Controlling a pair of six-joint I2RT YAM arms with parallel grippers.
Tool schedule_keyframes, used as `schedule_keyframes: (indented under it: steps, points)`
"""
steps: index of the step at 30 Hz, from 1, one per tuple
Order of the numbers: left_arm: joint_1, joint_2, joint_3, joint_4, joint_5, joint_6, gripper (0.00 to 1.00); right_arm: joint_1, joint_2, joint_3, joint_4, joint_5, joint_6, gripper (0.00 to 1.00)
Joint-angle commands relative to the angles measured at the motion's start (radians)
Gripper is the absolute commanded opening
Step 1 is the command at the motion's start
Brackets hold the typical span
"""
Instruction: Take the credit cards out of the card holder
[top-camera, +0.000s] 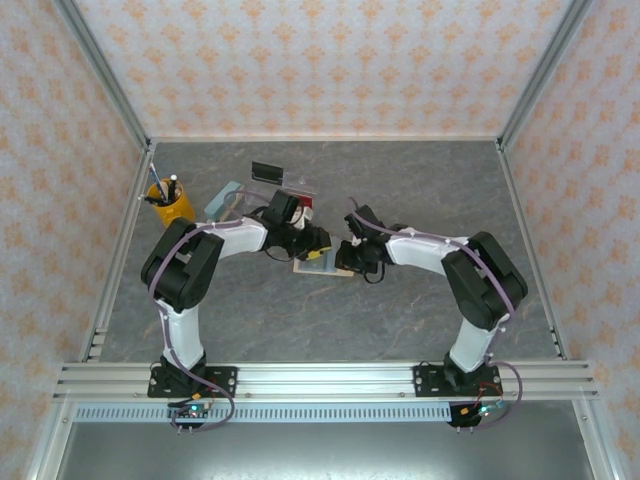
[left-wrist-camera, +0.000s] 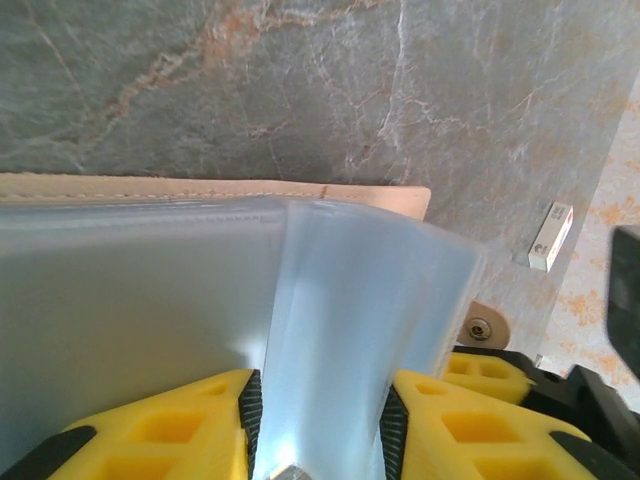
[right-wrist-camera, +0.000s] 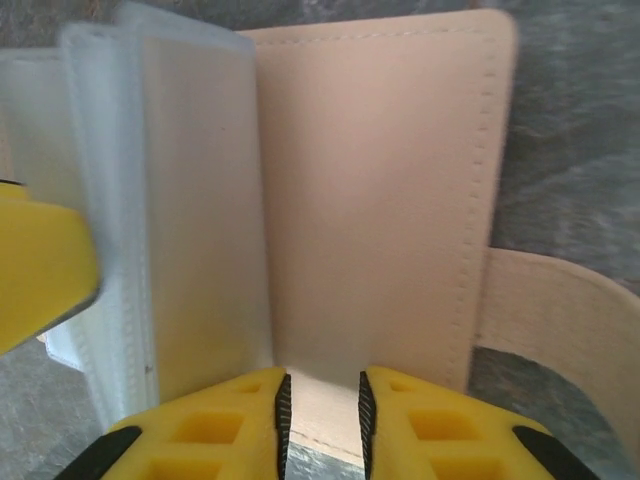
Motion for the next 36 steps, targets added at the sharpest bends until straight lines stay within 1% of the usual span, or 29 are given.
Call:
schedule_keyframes:
  steps: [1,7,9,11,16,20,23,24,27,32,36]
  points:
    - [-0.021,0.026,0.038,0.032,0.043,-0.005,0.38,-0.013,-0.092,-0.034,0.024,0.073,0.021,0.28]
    - [-0.06,0.044,0.084,0.047,0.052,-0.021,0.37,-0.02,-0.233,-0.077,-0.047,0.252,0.028,0.32]
    - [-0.071,0.046,0.096,0.048,0.047,-0.023,0.38,-0.021,-0.27,-0.08,-0.066,0.293,0.026,0.34]
    - [-0.08,0.049,0.107,0.049,0.043,-0.027,0.38,-0.021,-0.295,-0.079,-0.073,0.306,0.021,0.35]
    - [-0.084,0.068,0.121,0.053,0.039,-0.049,0.4,-0.022,-0.296,-0.059,-0.07,0.266,0.014,0.36]
    - [-0.08,0.07,0.125,0.019,0.02,-0.043,0.38,-0.022,-0.277,-0.045,-0.038,0.191,0.01,0.36]
    - [-0.079,0.075,0.12,0.012,0.014,-0.041,0.32,-0.022,-0.247,-0.032,-0.015,0.129,0.009,0.36]
    - [-0.079,0.078,0.12,0.005,0.009,-0.04,0.29,-0.022,-0.235,-0.025,-0.01,0.112,0.008,0.34]
    - [-0.079,0.086,0.121,-0.013,-0.006,-0.033,0.24,-0.022,-0.204,-0.01,-0.006,0.093,0.013,0.29]
    - [-0.077,0.1,0.119,-0.028,-0.016,-0.029,0.15,-0.02,-0.162,0.007,0.004,0.068,0.024,0.24]
    - [-0.074,0.105,0.121,-0.041,-0.027,-0.023,0.02,-0.02,-0.121,0.019,-0.001,0.052,0.031,0.2]
